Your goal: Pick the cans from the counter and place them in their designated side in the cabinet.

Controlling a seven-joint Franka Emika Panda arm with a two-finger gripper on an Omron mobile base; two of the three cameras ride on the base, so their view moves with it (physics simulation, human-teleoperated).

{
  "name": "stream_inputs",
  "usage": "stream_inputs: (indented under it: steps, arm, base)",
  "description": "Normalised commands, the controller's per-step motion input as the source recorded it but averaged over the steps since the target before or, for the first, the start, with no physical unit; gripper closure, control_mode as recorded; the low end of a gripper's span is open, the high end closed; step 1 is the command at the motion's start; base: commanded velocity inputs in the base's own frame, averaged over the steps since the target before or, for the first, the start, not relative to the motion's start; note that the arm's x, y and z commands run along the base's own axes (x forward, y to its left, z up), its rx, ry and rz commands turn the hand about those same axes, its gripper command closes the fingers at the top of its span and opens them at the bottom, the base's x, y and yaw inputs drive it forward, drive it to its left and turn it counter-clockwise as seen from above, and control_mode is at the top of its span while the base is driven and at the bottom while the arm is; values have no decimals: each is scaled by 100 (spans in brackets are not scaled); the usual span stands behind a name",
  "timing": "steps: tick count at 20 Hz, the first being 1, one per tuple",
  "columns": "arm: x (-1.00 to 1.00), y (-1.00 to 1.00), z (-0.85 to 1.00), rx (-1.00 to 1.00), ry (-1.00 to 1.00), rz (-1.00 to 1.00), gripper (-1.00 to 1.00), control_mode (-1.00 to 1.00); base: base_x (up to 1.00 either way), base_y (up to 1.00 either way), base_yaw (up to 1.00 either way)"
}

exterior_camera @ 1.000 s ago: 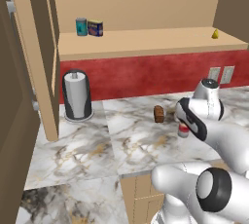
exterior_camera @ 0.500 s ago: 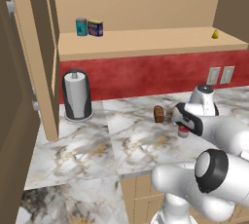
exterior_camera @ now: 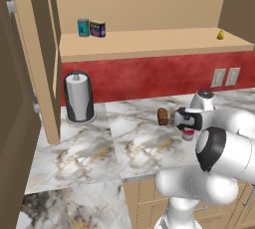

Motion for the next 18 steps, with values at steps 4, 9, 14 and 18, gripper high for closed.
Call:
stream_inputs:
  steps: [4,9,14,18]
  arm:
    - [25,-5,-28,0,3,0,-100,-100]
    - [21,-6,-25,0,2,0,100,-100]
    - [6,-17,-2,0,3,0,100,-100]
    - [2,-9,15,1,3,-1,100,-100]
  base:
    - [0,0,0]
    - [0,0,0]
    - [0,0,0]
    - [0,0,0]
